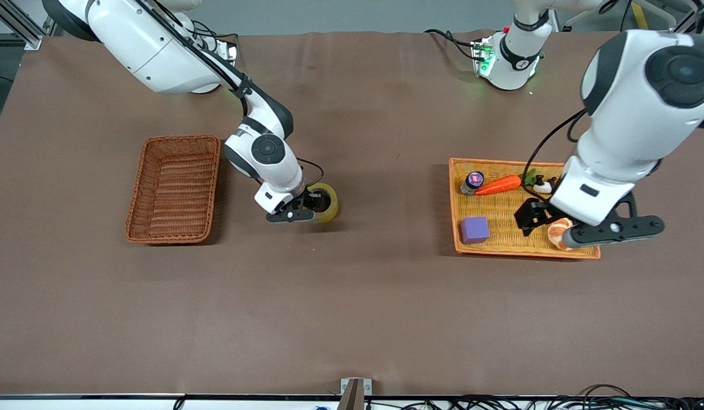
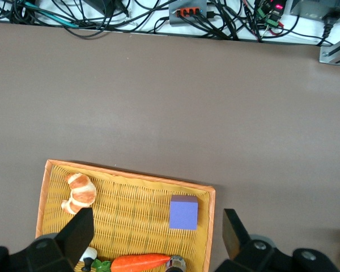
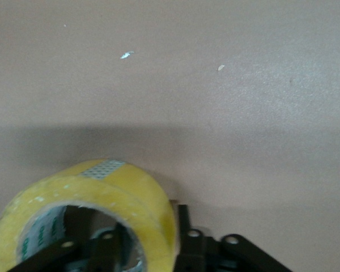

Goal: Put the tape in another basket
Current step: 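Lower the tape into the basket with the right gripper while the left withdraws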

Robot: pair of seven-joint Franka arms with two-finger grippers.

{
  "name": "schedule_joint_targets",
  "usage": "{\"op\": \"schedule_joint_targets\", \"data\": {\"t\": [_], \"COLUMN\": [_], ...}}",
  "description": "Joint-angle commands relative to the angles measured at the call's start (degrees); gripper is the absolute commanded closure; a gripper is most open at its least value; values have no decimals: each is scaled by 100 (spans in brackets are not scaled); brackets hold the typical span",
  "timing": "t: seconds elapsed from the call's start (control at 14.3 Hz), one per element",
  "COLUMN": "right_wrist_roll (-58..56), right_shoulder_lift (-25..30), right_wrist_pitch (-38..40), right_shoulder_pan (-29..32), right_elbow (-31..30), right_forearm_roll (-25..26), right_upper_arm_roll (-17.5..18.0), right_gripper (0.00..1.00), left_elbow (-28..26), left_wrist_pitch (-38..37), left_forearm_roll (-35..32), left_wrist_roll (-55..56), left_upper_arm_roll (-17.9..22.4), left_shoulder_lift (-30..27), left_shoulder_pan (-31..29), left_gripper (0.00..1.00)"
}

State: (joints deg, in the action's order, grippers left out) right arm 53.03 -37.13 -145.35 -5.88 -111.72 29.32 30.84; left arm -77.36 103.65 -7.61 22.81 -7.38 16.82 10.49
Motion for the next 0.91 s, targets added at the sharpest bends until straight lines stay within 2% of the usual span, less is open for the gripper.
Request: {"op": "schedule_joint_targets", "data": {"t": [0.0, 0.21, 0.28, 0.42, 0.56, 0.63, 0.7, 0.84], "right_wrist_roll": [462, 743, 753, 718, 99, -498, -1191, -2571], "right_shoulder_lift": [-67, 204, 441, 941, 1531, 1742, 2101, 2813], "right_wrist_pitch": [24, 216, 565, 1155, 1683, 1929, 2175, 2431], "right_shoulder_pan": [86, 288, 411, 517, 727, 894, 922, 843], "right_elbow": [80, 151, 168, 203, 177, 168, 151, -94], "right_forearm_roll": [223, 162, 162, 144, -161, -529, -1011, -1663], "right_upper_arm_roll": [62, 298, 430, 458, 414, 371, 100, -716], "right_gripper": [100, 100, 100, 100, 100, 100, 100, 100], "left_elbow": [-472, -842, -921, -1105, -1413, -1536, -1641, -1765], "left_wrist_pitch": [-29, -29, -37, -55, -55, -55, -46, -37], "left_forearm_roll": [391, 654, 934, 1217, 1271, 1271, 1262, 1262], "left_wrist_roll": [-416, -977, -1293, -1690, -1989, -2147, -2279, -2334], "left_upper_arm_roll": [-18, 200, 245, 647, 781, 825, 825, 825], "left_shoulder_lift": [-564, -995, -1162, -1496, -1838, -1962, -2076, -2156], "left_shoulder_pan": [-205, -327, -450, -478, -530, -582, -740, -882], "left_gripper": [0, 0, 0, 0, 0, 0, 0, 0]}}
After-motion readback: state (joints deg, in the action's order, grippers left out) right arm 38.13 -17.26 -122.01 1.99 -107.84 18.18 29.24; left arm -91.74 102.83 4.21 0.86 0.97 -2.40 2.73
